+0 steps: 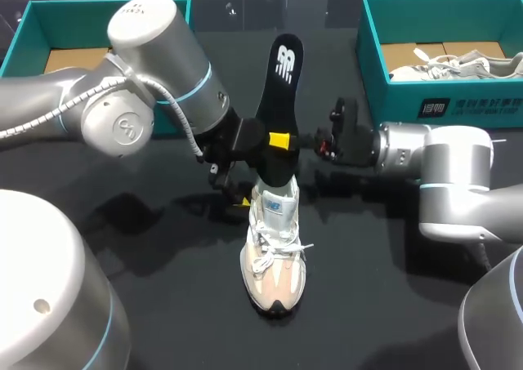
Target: Take the shoe out of the shoebox, open the shoe tongue, remove and reinsert the insole, then place the shoe into the shoebox
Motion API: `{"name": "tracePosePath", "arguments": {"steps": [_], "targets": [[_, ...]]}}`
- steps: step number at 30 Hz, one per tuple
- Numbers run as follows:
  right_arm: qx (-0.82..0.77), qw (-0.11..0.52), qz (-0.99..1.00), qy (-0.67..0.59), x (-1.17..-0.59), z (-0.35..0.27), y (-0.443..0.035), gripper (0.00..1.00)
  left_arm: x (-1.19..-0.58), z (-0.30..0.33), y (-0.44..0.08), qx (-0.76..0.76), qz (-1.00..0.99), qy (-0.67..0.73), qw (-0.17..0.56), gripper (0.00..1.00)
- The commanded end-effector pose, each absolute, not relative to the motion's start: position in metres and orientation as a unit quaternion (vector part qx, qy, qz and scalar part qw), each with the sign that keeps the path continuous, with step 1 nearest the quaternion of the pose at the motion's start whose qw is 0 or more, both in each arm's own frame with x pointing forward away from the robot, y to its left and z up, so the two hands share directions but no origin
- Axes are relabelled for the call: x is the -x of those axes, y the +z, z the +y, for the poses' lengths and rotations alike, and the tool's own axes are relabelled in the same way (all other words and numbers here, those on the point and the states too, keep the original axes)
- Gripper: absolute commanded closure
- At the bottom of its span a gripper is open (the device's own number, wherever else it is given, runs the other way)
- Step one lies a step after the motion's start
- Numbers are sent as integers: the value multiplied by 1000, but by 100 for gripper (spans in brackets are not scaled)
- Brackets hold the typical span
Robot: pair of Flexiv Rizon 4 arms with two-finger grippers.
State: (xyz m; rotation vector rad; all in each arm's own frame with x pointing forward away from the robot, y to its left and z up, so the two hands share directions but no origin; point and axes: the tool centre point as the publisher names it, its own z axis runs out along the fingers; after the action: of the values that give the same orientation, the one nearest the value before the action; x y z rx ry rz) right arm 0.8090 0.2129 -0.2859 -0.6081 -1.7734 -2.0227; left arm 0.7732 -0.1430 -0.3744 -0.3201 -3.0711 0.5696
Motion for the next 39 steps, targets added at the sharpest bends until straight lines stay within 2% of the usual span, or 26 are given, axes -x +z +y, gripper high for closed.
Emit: {"name": "tracePosePath", "arguments": {"steps": [1,15,39], "targets": [[212,190,-632,-721,-807,214,-290,100,-774,-144,-375,102,-978,180,1,0],[190,191,-644,-716,-794,214,-299,100,-774,-144,-375,102,-978,180,1,0],[210,235,-639,-701,-769,219,-329,100,-774,-144,-375,102,-978,180,1,0]]}}
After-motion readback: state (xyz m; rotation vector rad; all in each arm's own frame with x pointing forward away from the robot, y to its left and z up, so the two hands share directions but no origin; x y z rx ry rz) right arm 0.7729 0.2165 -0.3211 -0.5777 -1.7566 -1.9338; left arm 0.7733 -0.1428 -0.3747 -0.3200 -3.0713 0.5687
